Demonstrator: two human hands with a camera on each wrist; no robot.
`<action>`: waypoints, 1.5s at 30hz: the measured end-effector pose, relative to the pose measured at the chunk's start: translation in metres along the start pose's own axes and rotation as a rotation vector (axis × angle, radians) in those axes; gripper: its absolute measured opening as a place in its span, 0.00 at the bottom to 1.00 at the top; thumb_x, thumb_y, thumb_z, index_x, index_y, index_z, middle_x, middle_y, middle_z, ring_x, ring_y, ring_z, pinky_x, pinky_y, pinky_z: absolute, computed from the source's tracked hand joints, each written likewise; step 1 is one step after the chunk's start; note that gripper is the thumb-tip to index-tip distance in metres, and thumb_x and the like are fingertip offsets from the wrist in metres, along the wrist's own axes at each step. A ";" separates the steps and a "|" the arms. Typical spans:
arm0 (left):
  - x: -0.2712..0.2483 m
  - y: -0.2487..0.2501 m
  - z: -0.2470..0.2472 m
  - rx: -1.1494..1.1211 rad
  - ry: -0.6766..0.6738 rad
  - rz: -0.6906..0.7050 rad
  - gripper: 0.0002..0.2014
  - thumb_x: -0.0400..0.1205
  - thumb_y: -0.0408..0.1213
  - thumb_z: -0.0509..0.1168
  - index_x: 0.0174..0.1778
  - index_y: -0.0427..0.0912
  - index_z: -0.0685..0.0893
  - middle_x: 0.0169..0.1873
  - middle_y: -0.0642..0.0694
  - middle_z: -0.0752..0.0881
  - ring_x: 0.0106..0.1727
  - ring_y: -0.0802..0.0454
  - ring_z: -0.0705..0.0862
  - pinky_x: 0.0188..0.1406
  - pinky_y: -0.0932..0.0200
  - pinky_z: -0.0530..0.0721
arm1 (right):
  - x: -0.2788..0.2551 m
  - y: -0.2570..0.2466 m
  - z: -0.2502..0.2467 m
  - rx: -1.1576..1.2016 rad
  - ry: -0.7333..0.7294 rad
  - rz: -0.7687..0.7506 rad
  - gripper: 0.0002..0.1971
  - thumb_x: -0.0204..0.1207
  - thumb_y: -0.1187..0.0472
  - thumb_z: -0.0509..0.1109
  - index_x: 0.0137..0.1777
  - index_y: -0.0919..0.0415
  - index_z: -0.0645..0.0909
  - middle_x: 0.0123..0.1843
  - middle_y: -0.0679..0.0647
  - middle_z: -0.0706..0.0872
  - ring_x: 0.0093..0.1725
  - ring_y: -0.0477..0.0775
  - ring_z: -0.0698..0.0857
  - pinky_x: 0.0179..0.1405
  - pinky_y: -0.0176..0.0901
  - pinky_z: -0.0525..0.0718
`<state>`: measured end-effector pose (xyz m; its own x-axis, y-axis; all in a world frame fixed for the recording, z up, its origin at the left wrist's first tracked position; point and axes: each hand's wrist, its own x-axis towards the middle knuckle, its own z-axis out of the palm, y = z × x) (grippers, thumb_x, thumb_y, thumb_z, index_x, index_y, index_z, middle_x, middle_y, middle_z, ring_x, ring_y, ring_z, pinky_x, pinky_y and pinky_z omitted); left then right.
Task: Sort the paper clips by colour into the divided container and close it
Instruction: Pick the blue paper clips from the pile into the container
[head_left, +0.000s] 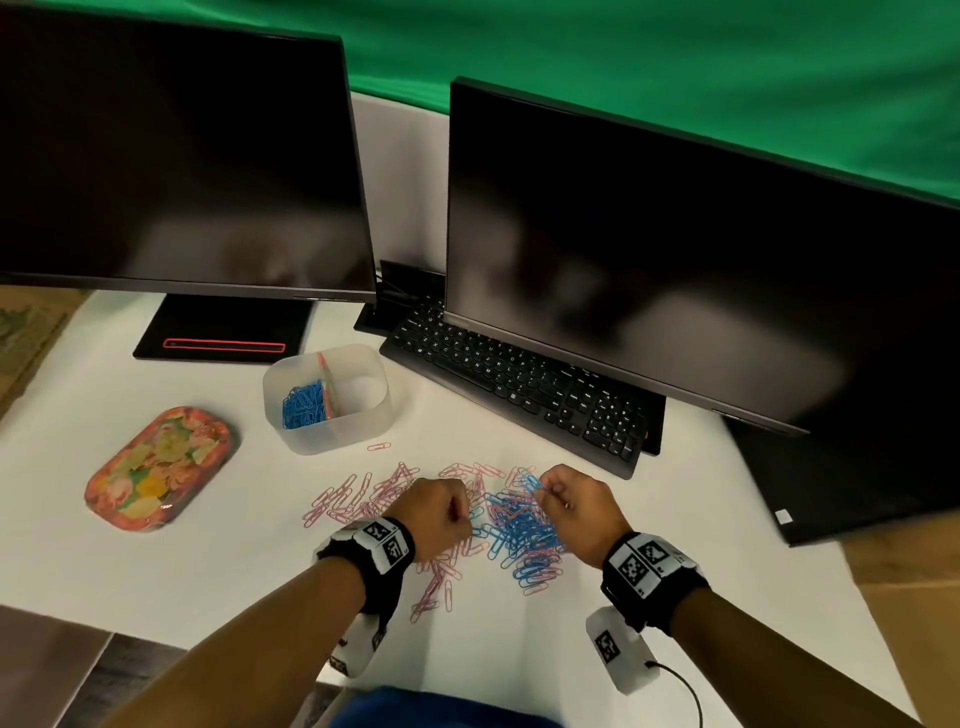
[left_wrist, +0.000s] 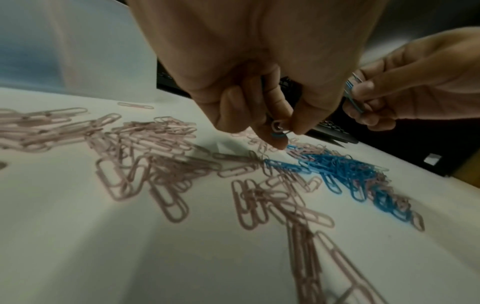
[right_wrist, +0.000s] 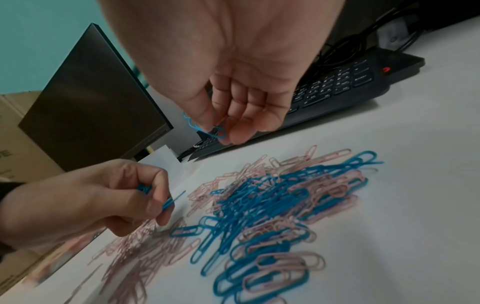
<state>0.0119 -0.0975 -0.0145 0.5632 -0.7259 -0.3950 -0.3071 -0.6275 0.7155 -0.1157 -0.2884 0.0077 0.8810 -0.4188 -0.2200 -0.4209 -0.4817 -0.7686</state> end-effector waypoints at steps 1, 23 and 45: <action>0.000 0.000 -0.001 -0.044 0.016 -0.014 0.05 0.70 0.34 0.71 0.32 0.47 0.82 0.29 0.53 0.85 0.29 0.58 0.81 0.31 0.65 0.81 | 0.001 -0.002 0.000 0.019 0.003 -0.002 0.08 0.79 0.62 0.68 0.38 0.56 0.77 0.29 0.46 0.78 0.27 0.39 0.73 0.30 0.25 0.74; -0.027 -0.018 -0.060 -0.692 0.087 -0.283 0.06 0.76 0.41 0.72 0.42 0.46 0.93 0.39 0.45 0.92 0.23 0.54 0.66 0.25 0.64 0.65 | 0.038 -0.056 0.033 0.097 -0.067 0.036 0.07 0.76 0.63 0.71 0.37 0.54 0.81 0.30 0.45 0.83 0.28 0.37 0.78 0.34 0.28 0.78; -0.016 -0.059 -0.193 -1.319 0.611 -0.496 0.06 0.84 0.35 0.60 0.49 0.35 0.77 0.40 0.35 0.81 0.41 0.42 0.81 0.46 0.49 0.84 | 0.149 -0.223 0.147 0.233 -0.320 0.172 0.08 0.73 0.71 0.69 0.51 0.69 0.84 0.40 0.59 0.87 0.35 0.53 0.87 0.41 0.47 0.91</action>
<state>0.1686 0.0053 0.0610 0.7204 -0.0963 -0.6869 0.6921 0.1638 0.7029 0.1412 -0.1304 0.0575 0.8401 -0.2003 -0.5041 -0.5401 -0.2232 -0.8115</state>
